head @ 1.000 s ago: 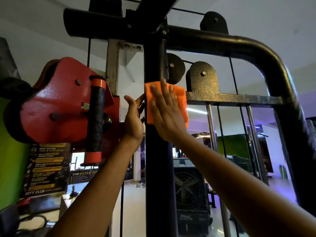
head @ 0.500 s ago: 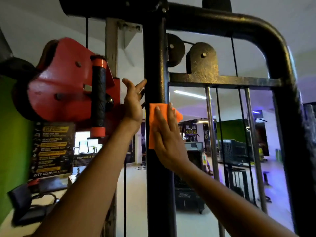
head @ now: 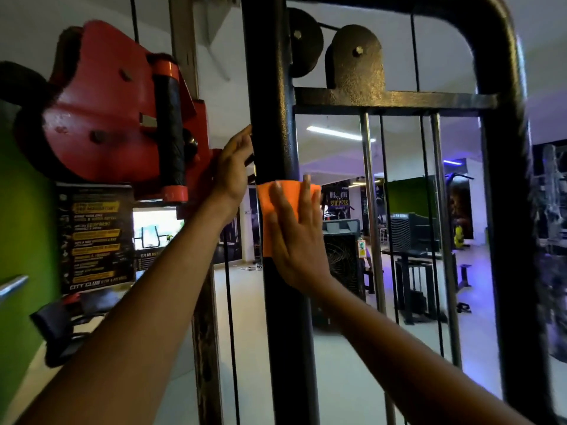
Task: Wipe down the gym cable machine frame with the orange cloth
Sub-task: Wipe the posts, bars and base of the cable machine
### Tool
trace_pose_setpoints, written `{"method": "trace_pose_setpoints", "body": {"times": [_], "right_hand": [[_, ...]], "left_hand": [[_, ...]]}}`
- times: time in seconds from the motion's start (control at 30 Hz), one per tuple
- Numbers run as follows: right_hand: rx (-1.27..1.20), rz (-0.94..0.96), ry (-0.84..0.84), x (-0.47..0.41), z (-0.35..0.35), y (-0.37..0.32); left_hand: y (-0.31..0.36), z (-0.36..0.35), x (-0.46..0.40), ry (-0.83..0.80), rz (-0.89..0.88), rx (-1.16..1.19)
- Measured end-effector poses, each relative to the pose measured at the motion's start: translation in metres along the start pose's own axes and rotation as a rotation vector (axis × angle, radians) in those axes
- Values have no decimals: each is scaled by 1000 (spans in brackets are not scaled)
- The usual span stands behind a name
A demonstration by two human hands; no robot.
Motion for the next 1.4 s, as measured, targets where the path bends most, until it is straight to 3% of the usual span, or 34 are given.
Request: {"method": "trace_pose_setpoints", "body": {"times": [0.13, 0.33, 0.53, 0.73, 0.9, 1.1, 1.3, 1.4], "right_hand": [[55, 45, 64, -28, 0, -8], [60, 7, 42, 74, -20, -10], [68, -47, 109, -29, -1, -10], [-26, -117, 67, 70, -18, -13], [-144, -216, 176, -16, 1, -10], [-17, -76, 68, 64, -15, -9], [29, -61, 157, -14, -5, -3], [-25, -82, 135, 26, -12, -9]], "left_hand": [[-6, 4, 3, -21, 13, -1], [-12, 9, 10, -100, 30, -25], [-15, 13, 12, -143, 63, -57], [-16, 10, 20, -162, 47, -31], [-17, 9, 16, -175, 44, -25], [-18, 11, 19, -187, 23, -65], [-12, 4, 24, -170, 11, -80], [-11, 1, 25, -163, 32, -76]]}}
Point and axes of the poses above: each hand's wrist, its own x-axis away from the middle knuckle, its own z-axis out of the back of the hand, y = z × x, the point moved 4 cm from there along -x, towards the middle knuckle, and after that the axes turned 7 degrees about z, right-handed, at the moved point
